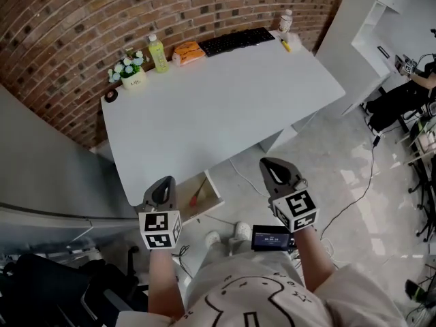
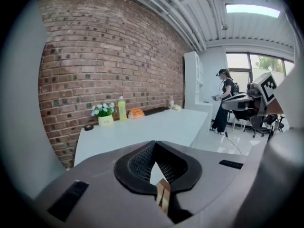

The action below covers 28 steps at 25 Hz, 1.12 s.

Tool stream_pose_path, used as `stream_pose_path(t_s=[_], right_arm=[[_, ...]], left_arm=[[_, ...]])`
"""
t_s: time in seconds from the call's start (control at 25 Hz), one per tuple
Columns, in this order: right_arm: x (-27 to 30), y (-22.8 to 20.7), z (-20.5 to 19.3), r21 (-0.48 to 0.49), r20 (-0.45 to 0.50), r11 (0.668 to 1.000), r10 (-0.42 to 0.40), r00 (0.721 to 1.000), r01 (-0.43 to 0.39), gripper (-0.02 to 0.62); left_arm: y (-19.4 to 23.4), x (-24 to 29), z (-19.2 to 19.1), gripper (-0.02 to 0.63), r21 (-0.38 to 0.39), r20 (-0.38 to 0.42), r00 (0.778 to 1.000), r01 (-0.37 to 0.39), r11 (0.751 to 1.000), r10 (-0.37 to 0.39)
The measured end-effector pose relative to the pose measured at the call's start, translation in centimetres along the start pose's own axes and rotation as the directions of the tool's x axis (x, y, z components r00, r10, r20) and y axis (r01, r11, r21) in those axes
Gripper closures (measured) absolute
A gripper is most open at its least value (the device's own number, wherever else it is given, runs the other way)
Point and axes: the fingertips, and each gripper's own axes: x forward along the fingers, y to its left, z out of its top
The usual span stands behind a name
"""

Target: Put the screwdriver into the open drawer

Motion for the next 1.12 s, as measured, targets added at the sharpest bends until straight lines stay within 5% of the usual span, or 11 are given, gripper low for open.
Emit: stream_pose_path(t_s=[0.6, 1.12], right_arm=[[-2.2, -0.1, 7.0, -0.035, 0.197, 0.998, -0.039, 0.98, 0.047, 0.577], [-4.6, 0.4, 9.2, -0.056, 0.272, 0.995, -0.061, 0.96, 0.079, 0.577]], left_arm=[[0.4, -3.2, 8.7, 0.595, 0.062, 0.239, 0.969, -0.075, 0.995, 0.058], [-1.2, -5.5, 11.7, 0.594, 0.093, 0.333, 0.942, -0.08, 0.992, 0.044]])
